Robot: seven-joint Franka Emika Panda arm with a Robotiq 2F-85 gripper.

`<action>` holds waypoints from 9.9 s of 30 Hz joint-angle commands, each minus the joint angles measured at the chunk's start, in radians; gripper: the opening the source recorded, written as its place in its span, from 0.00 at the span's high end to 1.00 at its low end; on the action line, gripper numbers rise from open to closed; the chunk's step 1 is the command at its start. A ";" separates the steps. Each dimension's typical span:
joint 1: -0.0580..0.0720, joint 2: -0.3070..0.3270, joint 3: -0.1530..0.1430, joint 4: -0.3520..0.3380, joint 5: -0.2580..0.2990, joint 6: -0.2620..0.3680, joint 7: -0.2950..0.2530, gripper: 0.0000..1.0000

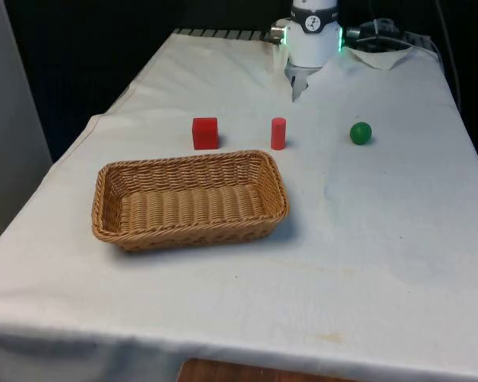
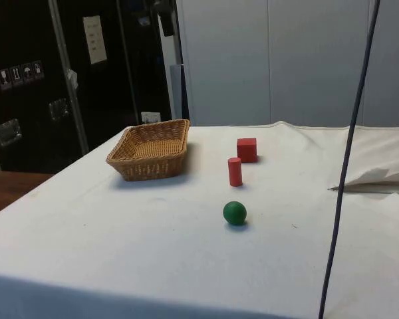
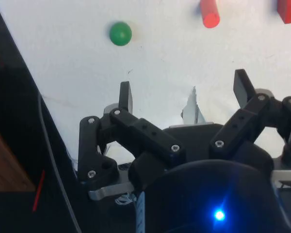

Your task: Pick up the object to the left of the cylinder and place it into the basket.

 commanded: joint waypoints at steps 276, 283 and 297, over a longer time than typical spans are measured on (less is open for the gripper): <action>-0.090 0.215 0.119 -0.325 -0.135 0.872 0.071 1.00; -0.098 0.251 0.092 -0.285 -0.084 0.873 0.010 1.00; -0.117 0.341 0.043 -0.196 0.037 0.873 -0.120 1.00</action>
